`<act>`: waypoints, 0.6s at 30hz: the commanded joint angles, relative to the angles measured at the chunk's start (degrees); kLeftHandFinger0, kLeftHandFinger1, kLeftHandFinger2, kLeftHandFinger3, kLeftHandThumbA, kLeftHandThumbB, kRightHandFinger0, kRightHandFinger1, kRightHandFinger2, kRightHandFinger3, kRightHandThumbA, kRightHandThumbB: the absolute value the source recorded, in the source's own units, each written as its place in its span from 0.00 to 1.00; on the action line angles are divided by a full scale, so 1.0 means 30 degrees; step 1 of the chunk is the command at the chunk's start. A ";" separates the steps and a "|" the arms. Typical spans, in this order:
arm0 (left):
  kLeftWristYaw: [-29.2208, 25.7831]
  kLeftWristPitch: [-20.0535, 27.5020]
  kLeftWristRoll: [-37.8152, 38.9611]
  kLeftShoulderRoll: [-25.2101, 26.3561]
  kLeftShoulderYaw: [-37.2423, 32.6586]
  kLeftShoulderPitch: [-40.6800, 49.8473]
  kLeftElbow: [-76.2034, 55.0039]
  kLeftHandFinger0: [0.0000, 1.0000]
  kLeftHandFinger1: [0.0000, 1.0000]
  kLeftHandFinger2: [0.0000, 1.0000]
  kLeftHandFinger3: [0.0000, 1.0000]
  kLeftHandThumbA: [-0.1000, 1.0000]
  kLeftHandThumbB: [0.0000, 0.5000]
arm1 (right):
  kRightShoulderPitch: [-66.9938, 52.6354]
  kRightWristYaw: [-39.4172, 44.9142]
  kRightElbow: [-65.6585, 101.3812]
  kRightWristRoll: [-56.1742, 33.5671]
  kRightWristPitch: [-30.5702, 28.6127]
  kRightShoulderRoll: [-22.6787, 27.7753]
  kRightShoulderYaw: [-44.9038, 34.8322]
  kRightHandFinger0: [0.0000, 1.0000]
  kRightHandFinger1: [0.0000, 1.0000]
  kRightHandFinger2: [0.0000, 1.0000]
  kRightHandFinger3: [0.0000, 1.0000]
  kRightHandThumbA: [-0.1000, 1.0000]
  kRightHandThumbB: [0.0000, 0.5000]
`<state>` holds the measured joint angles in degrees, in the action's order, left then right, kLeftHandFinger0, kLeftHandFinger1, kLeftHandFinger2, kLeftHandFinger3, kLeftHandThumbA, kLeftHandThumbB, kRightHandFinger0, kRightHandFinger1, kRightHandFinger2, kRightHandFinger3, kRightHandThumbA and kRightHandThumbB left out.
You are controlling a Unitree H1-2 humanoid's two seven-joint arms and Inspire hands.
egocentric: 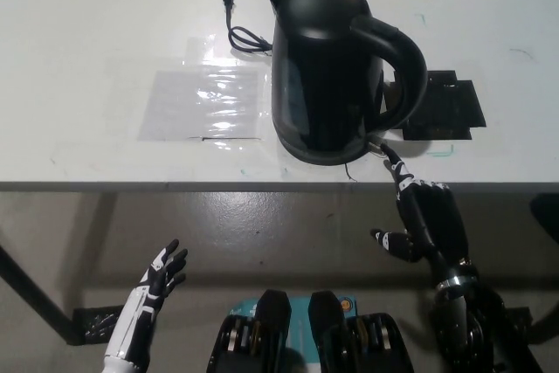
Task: A kettle is kept at the center of the table close to the robot and the robot uses its right index finger to press downwards on the transparent start boiling button
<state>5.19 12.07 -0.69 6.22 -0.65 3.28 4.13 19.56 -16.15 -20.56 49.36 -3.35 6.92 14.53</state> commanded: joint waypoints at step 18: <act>0.0081 0.0493 0.0103 0.0162 0.0053 -0.0170 -0.0445 1.00 1.00 1.00 1.00 1.00 0.45 | 0.1017 -0.0630 -0.0099 -0.0412 0.0112 0.0342 -0.0027 0.00 0.00 0.00 1.00 1.00 0.33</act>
<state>5.22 12.06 -0.59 6.21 -0.54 3.28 4.11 19.90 -16.17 -21.05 48.79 -3.11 7.05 14.54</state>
